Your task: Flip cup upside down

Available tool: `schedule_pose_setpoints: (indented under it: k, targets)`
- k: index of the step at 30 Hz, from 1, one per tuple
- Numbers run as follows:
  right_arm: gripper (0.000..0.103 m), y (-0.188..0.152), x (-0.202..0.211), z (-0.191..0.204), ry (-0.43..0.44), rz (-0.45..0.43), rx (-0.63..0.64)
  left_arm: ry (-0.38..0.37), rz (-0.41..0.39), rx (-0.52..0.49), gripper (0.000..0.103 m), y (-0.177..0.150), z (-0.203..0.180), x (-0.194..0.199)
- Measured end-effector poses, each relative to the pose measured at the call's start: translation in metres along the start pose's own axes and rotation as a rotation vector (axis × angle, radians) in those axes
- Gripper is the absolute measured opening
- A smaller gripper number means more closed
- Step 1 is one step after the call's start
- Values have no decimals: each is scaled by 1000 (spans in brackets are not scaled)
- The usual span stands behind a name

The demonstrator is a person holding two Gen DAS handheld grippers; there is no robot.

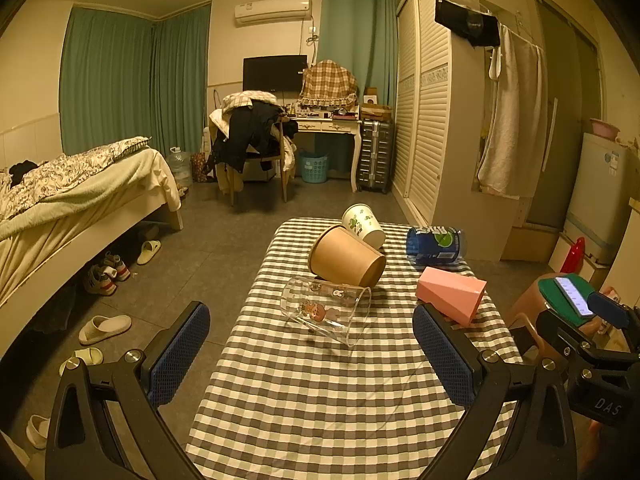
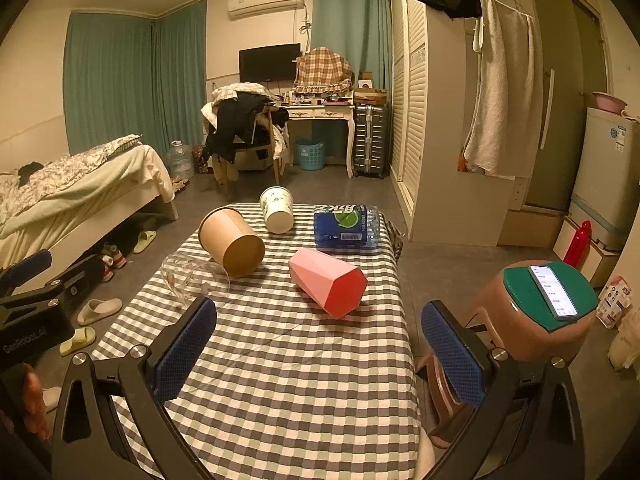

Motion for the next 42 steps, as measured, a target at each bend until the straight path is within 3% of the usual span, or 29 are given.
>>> schedule_pose_setpoints:
  k: [42]
  targets:
    - [103,-4,-3,7,25,10,11,3,8,2,103,-6,4,-2]
Point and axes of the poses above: each gripper's, at about its wrist camera, not at the fingertips, and x roughly against the way its jaws point, z to its left, y to its top, the point moved 4 cm from there along -x, roughly the way its jaws point, and after that the axes turned 11 degrees about -y, right-handed, at the moved point
